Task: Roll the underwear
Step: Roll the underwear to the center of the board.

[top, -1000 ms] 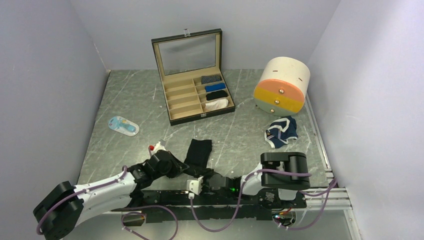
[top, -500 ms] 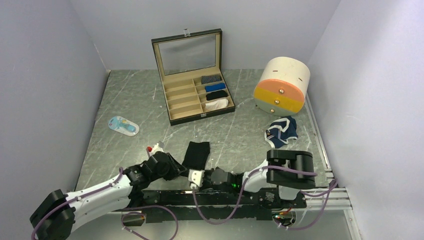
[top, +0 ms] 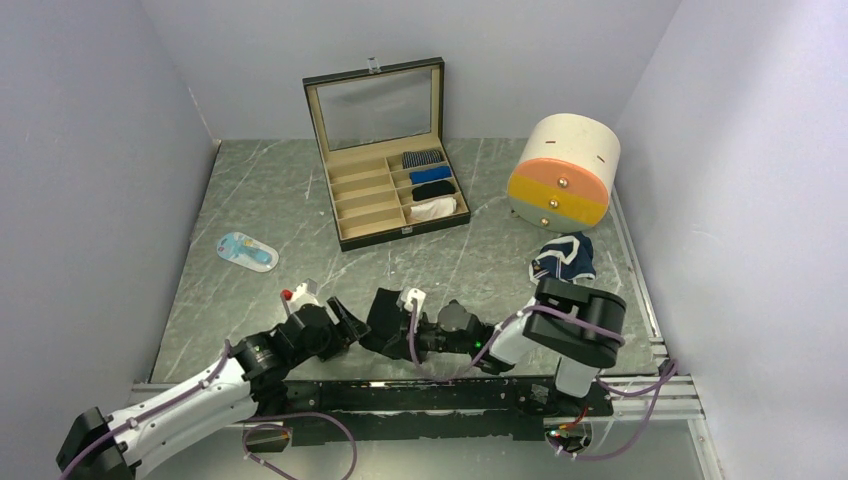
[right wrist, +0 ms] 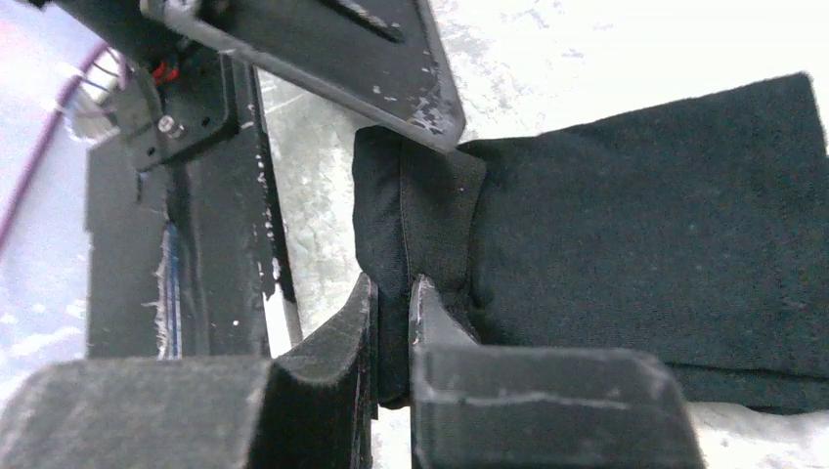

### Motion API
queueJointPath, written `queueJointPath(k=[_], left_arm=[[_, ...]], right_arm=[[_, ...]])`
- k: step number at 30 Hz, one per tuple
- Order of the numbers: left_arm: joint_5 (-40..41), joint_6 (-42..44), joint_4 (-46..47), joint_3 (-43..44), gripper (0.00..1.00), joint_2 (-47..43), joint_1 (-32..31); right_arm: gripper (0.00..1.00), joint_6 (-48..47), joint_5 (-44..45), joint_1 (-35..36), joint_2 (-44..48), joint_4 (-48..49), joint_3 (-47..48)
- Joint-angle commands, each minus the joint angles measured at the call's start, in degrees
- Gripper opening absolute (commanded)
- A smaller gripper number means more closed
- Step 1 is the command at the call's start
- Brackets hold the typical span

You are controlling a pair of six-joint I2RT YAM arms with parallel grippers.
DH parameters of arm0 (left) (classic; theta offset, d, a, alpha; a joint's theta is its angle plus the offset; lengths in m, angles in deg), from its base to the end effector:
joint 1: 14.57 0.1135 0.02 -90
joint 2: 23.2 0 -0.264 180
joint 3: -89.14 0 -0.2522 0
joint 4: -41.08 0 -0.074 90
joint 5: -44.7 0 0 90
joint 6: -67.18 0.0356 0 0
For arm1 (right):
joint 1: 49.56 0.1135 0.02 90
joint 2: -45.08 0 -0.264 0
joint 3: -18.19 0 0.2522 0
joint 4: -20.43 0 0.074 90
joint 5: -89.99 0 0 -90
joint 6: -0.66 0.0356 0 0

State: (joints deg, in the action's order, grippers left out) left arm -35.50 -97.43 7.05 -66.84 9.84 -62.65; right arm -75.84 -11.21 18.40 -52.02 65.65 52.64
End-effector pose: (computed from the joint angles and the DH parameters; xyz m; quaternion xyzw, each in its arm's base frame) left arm 0.0897 -0.0908 0.1434 -0.2428 0.8817 -0.3107 0.2591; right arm 0.0958 0.2551 0.1188 -0.4184 0.6869 0.4439 0.3950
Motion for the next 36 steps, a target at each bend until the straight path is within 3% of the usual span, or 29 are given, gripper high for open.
queueJointPath(k=[1,8,16,27,36], left_arm=[[4.1,5.8,-5.5,0.1,0.76,-2.1,0.3],[5.6,12.0,-8.0,1.3,0.80,-7.9,0.3],[0.7,17.9,-3.3,-0.4,0.83,-13.7,0.3],[-3.0,23.1,0.9,-1.8,0.78,-12.5,0.3],[-3.5,25.2,8.3,-3.1,0.73,-5.6,0.3]], right_arm=[[0.00,16.3,-9.5,-3.6,-5.9,3.3,-0.3],[0.00,29.0,-14.1,-9.3,-13.1,7.4,-0.6],[0.00,34.1,-14.7,-10.9,-17.8,5.2,1.0],[0.00,39.1,-15.0,-14.6,-20.1,5.6,-0.4],[0.01,41.1,-15.6,-16.1,-21.6,8.3,-1.5]])
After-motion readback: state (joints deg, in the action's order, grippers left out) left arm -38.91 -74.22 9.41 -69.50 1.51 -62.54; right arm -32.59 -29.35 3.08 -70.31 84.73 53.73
